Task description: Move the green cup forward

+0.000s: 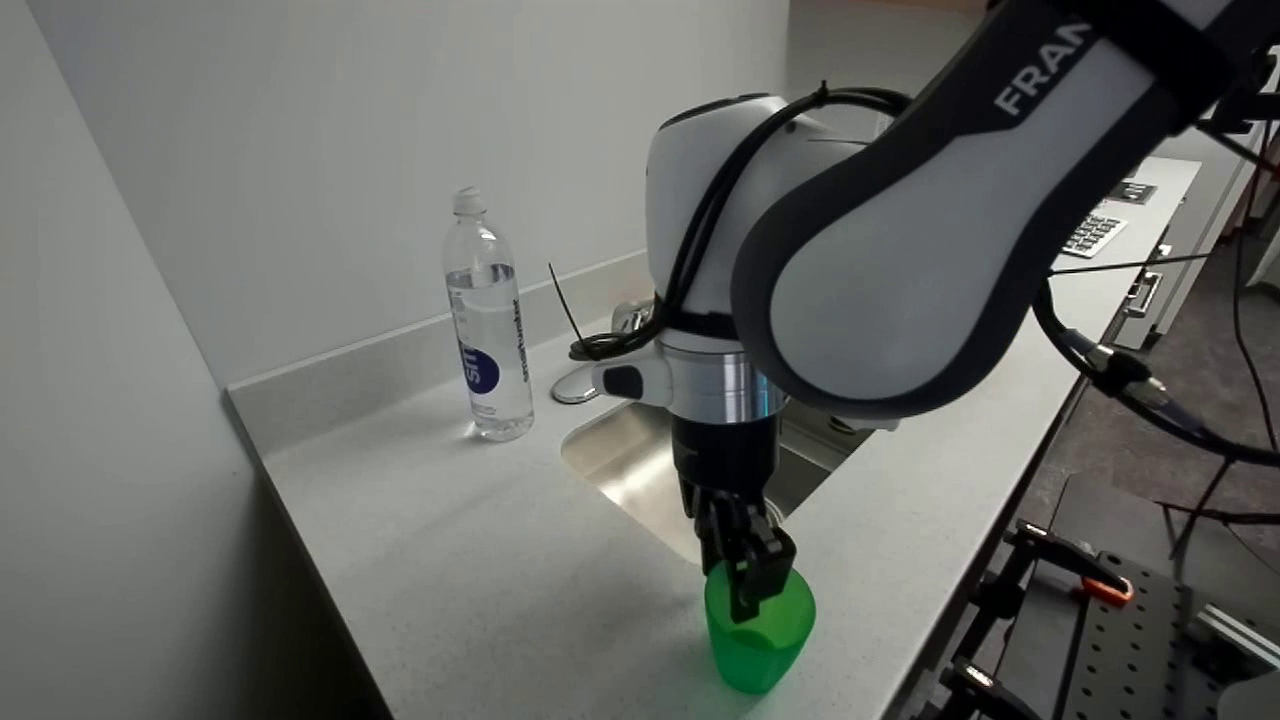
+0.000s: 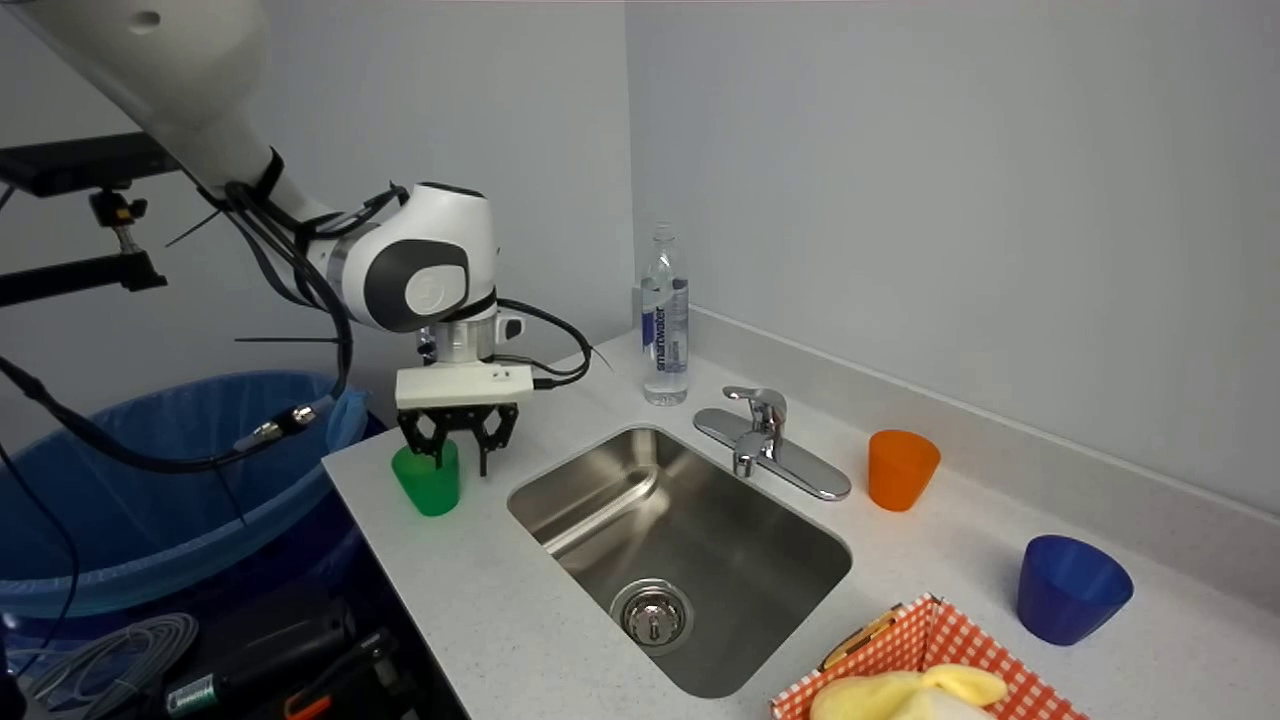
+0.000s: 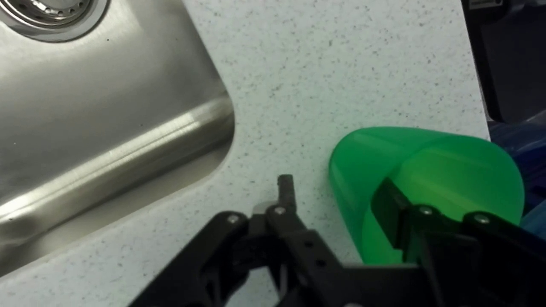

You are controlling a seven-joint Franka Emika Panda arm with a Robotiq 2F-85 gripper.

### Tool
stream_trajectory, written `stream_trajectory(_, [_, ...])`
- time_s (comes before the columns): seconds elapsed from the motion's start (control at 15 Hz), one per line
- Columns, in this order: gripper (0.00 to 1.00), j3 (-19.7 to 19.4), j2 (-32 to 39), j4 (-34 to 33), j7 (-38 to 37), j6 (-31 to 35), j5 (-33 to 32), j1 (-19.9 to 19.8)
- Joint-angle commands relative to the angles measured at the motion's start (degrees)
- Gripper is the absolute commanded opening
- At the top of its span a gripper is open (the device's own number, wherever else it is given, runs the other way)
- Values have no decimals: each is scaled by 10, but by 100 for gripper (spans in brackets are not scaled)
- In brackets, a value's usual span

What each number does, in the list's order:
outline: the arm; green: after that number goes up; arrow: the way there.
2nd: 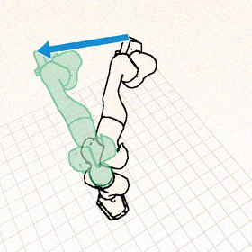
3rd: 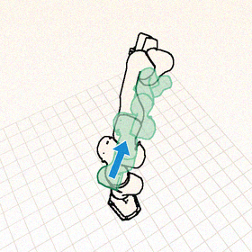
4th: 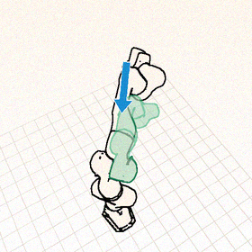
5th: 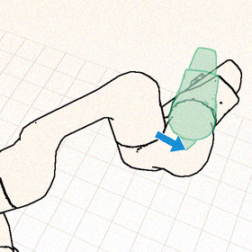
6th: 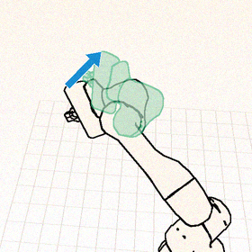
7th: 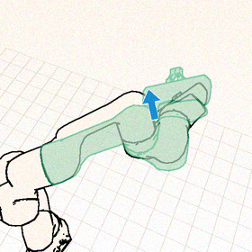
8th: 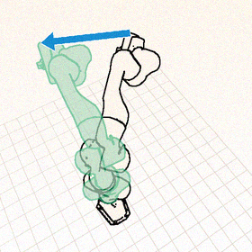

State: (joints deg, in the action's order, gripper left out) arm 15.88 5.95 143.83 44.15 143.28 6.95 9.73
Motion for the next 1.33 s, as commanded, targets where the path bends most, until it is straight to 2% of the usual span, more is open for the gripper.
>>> stream_trajectory(0.0, [83,-3,-7,6,3,21,-12,4])
stream_trajectory(0.13, [98,-3,-11,4,5,20,-13,3])
stream_trajectory(0.2, [100,-2,-14,2,9,18,-8,3])
stream_trajectory(0.47, [100,2,-29,-7,29,10,13,3])
stream_trajectory(1.0, [100,-5,-75,-26,121,-22,95,8])
stream_trajectory(1.27, [100,-10,-59,-32,98,-3,74,14])
